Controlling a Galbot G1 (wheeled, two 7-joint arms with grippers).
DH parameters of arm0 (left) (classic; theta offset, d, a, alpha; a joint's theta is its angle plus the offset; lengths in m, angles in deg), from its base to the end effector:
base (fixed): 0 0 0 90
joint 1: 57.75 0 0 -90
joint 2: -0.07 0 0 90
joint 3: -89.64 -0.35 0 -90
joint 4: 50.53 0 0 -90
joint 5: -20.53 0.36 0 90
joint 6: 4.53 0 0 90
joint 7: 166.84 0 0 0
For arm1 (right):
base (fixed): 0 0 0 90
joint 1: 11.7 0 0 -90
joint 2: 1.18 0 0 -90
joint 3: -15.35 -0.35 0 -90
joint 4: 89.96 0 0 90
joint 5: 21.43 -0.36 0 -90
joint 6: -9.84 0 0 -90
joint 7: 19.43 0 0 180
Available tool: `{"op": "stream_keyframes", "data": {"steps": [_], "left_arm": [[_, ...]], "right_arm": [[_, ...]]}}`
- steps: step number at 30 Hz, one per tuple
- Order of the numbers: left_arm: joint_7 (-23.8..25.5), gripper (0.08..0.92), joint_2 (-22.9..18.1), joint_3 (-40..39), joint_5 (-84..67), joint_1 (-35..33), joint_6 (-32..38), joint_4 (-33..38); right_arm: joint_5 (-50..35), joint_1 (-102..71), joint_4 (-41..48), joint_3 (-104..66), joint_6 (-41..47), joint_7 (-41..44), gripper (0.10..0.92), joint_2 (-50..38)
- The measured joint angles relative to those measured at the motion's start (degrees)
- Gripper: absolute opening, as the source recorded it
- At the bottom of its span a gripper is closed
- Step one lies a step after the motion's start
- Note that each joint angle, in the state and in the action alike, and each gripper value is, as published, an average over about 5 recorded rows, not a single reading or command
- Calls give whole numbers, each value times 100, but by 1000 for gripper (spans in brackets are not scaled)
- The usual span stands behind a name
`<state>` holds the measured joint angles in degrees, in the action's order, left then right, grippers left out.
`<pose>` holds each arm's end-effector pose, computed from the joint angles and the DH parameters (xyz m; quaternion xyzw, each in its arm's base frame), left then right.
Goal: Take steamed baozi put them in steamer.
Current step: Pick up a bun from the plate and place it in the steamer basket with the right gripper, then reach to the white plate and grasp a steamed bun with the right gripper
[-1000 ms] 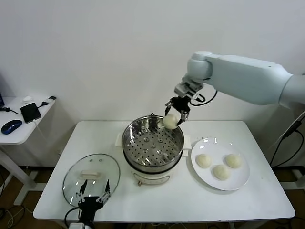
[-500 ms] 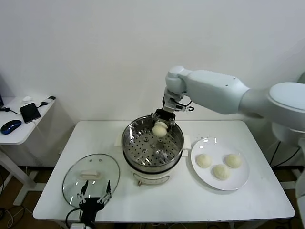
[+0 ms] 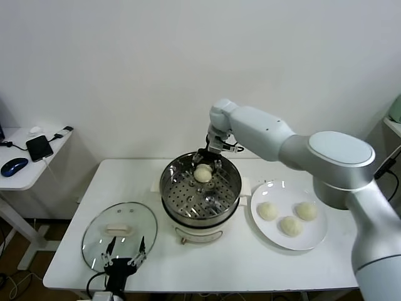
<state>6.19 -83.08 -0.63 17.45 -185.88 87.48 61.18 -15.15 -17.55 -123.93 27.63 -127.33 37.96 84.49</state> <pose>0.1300 0.0243 -0.3760 0.0319 -0.9912 -0.0312 0.1245 0.6537 0.1470 -0.1100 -0.6867 0.1613 -0.7087 0.0169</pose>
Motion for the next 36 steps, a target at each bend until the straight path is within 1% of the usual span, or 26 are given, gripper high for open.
{"op": "stream_keyframes", "data": {"steps": [2,7,12,16,22,28,32,36], "left_arm": [[-4,823,-10,-6,1,-1,0,4],[-5,823,-43,-36,15,-27,0,53],[1,823,-73,-83,39,-50,-2,118],[9,823,-75,-124,54,-57,0,145],[5,823,-31,-160,56,-52,10,150],[3,823,-21,-193,54,-12,3,138],[5,823,-21,-194,54,-6,-5,118],[7,823,-23,-166,49,-14,-14,121]], "right_arm": [[-18,6,28,-11,-4,-14,812,10],[-354,240,-235,110,-3,97,822,-144],[-1299,892,-1025,552,34,409,823,-643],[-2159,1589,-1766,1174,385,626,823,-1272],[-2929,2529,-2674,2290,1531,667,823,-2413],[-3422,2959,-3574,3234,2994,296,823,-3478],[-3720,2900,-4104,3524,3947,-47,823,-3936],[-3867,2559,-4368,3547,4744,-392,823,-4181]]}}
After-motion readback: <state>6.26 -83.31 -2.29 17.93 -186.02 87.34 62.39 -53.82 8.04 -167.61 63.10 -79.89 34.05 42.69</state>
